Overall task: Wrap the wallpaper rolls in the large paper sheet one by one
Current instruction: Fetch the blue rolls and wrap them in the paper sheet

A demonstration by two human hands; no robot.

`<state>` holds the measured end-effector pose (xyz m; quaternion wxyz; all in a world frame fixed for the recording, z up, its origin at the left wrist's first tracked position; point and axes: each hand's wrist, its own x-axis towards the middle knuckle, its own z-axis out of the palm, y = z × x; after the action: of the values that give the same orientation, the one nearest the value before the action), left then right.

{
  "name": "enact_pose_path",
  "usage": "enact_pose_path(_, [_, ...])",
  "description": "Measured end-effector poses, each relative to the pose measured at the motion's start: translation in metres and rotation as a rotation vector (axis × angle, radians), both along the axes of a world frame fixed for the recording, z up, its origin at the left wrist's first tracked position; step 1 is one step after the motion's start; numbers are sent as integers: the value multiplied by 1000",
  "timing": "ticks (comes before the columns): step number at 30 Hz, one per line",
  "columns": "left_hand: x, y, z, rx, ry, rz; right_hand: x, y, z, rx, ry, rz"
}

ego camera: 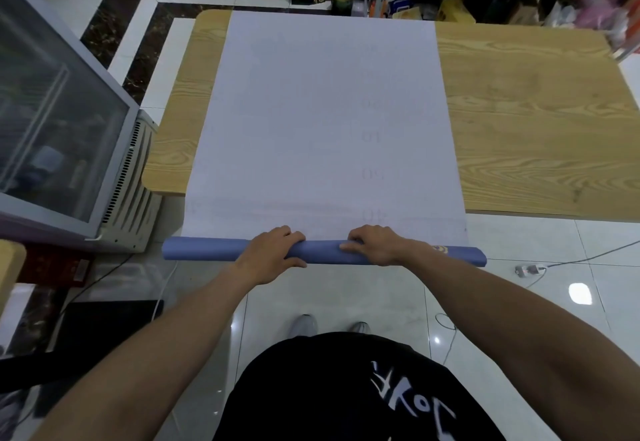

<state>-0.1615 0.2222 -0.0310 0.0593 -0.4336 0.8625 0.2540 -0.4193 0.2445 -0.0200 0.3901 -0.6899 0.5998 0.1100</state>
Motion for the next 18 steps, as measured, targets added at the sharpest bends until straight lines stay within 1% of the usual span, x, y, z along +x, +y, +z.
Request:
enact_pose_path(5, [-1,-3,0,-26,-43,-12,0,6,-4,-5,58,27])
enact_pose_path(9, [-2,-3,4,33,-39,11,-3,13,-4,-65,20,-14])
enact_pose_path(11, [-1,-3,4,39,-8,14,-3,13,-2,-91,53,25])
enact_pose_path(15, [2,-2,2,-37,60,-8,-5,9,3,-61,51,38])
enact_pose_path(18, [2,-1,4,-60,46,-15,-7,10,5,-30,9,-4])
